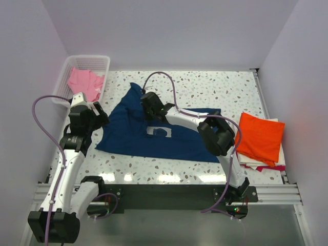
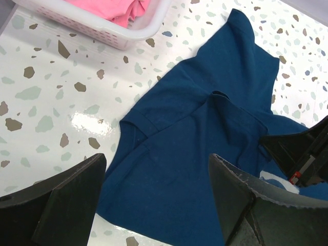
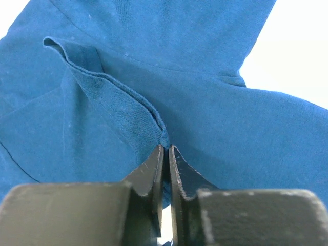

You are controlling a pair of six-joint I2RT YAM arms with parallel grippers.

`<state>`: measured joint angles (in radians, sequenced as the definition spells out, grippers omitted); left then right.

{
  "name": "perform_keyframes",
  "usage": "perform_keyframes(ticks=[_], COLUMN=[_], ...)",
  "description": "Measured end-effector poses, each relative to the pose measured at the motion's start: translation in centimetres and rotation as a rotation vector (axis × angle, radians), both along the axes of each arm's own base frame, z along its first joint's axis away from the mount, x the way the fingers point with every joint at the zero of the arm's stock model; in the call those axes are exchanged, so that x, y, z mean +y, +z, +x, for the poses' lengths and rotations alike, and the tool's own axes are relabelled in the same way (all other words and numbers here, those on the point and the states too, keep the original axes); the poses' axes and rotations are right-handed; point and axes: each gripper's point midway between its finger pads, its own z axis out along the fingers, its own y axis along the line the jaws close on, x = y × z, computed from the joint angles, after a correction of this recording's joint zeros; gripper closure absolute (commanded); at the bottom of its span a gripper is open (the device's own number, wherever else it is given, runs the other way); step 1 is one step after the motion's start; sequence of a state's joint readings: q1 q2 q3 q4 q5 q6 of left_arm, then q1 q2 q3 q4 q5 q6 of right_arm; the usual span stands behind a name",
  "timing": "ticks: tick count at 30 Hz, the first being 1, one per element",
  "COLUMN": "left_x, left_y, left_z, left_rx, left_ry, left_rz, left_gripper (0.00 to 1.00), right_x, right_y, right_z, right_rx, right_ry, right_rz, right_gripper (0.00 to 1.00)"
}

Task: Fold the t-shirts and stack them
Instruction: Fold the tshirt

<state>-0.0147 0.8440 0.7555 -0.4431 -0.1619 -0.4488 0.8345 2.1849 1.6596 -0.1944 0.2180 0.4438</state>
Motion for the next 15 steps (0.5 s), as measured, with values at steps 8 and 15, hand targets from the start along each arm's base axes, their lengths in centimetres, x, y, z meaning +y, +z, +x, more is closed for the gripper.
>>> perform_keyframes(ticks=[8,15], left_x=[0.0,0.0], left_y=[0.0,0.0], left_z=[0.0,0.0], left_rx=[0.002,0.002], left_ry=[0.000,-0.001], left_rz=[0.000,0.000], left_gripper=[0.14,0.14], right_x=[-1.1,-2.0], right_y=[-0.7,-0.9], right_z=[0.4,1.1], right_rx=[0.011,0.006], right_ry=[-0.016,-0.025], right_rz=[-0.016,-0.029], right_gripper=[0.89,0.60])
